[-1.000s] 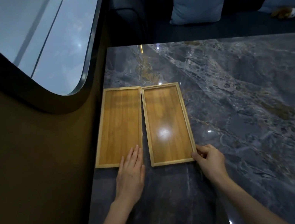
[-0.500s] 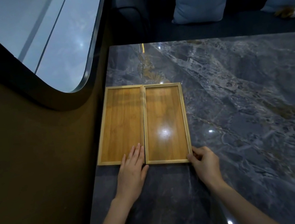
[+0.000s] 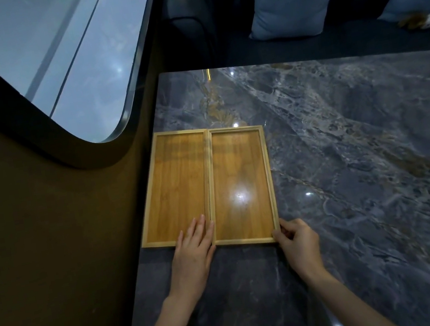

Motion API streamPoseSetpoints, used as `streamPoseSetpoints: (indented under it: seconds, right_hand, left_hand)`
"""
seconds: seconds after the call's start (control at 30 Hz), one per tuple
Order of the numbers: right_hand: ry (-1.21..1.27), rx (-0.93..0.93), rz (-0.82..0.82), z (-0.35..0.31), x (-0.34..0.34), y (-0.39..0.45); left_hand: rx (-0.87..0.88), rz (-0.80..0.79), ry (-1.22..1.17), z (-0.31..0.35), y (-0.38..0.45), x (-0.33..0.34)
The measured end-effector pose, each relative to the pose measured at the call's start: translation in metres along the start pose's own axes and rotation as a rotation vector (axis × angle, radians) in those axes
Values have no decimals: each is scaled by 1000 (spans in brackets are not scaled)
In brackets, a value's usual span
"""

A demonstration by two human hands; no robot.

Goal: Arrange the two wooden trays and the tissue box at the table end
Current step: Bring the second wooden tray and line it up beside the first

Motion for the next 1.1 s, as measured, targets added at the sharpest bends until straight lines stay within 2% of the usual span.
streamPoseSetpoints:
  seconds: [0.5,0.67,0.77,0.9,1.03,1.1]
  right_hand:
    - [9,3,14,0,1,2]
    - [-42,-57,-12,-4,0,1]
    - [-108,-141,-100,-10,-1,2]
    - [-163,-232,-311,-16,-1,0]
    - [-450,-300,-424,-9,-8,-1]
    - [-496,-317,-451,-4,-21,-1]
  left_hand:
    - [-18,-74,68,1,1,0]
    - [-42,-107,112,6,0,-4]
    - [-45,-137,138,8,0,-5]
    - [-101,-211,145,14,4,-8]
    - [-213,-323,223,29,22,-13]
    - [-250,-387,319,40,38,-17]
Point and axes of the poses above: each hand's wrist, its own y-axis towards the middle knuckle, its own x-axis out of the palm, z = x × y, the point moved 9 cm from there along y, towards the middle knuckle, and after that the axes turned 14 degrees about -y, right-handed, at the moved point
